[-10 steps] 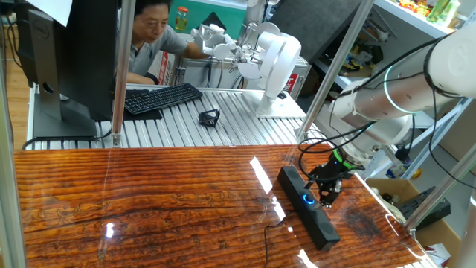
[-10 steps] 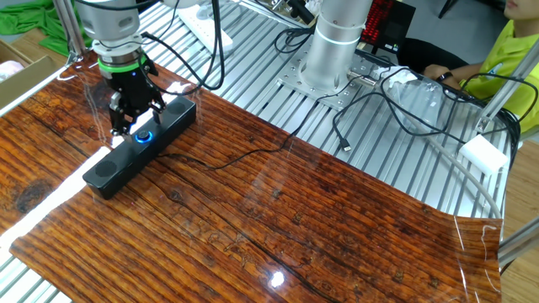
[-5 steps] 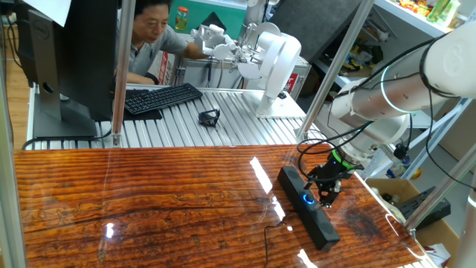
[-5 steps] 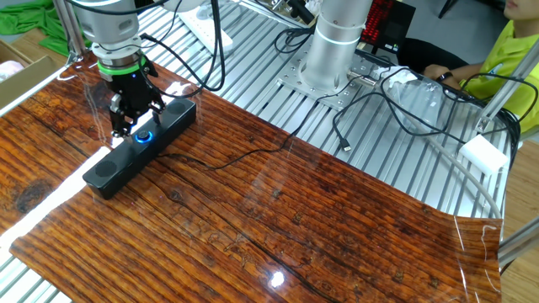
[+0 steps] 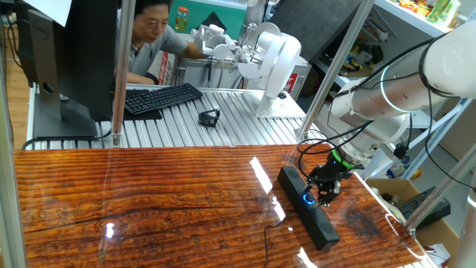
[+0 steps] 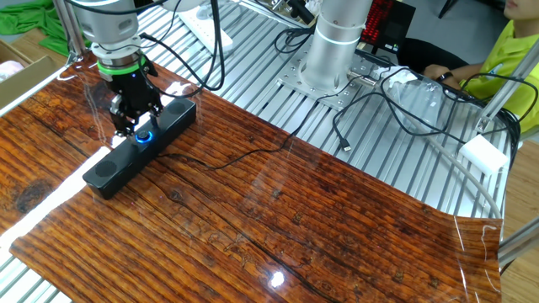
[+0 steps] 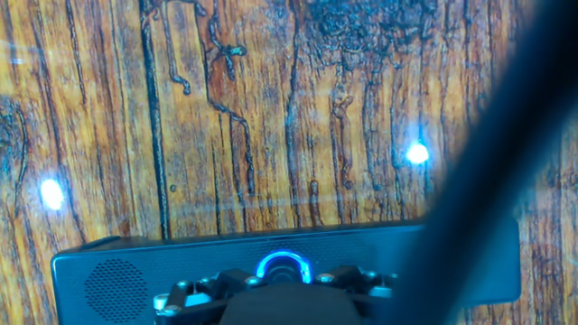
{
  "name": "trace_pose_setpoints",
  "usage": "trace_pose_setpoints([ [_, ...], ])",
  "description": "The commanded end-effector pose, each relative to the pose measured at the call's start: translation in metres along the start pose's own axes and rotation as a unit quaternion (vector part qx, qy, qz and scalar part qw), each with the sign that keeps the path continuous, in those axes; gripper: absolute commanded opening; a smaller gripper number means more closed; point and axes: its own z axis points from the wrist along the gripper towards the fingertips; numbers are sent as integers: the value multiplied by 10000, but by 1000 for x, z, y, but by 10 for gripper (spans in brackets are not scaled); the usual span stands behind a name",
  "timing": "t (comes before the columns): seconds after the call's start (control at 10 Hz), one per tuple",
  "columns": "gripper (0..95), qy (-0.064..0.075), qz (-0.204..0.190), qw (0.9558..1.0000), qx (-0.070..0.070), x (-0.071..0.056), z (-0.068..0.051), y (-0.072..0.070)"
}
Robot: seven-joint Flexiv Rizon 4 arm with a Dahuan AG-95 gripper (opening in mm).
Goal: Turn the knob to decrease the volume of the speaker
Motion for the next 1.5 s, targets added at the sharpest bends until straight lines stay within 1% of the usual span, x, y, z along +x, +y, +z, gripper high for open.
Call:
trace_pose_setpoints([
  [0.1, 570, -4, 150, 9999, -17, 0, 0, -1],
  [0.3, 570, 11, 228, 9997, -22, -1, 0, -1],
  [0.7, 570, 14, 212, 9998, -15, -1, 0, -1],
  [0.8, 380, 15, 221, 9998, -15, -1, 0, -1],
  [1.0, 380, 13, 232, 9997, -14, -2, 0, -1],
  [1.2, 380, 62, 248, 9997, 1, -3, -3, 0],
  [1.5, 380, 45, 237, 9997, -7, -3, -3, 0],
])
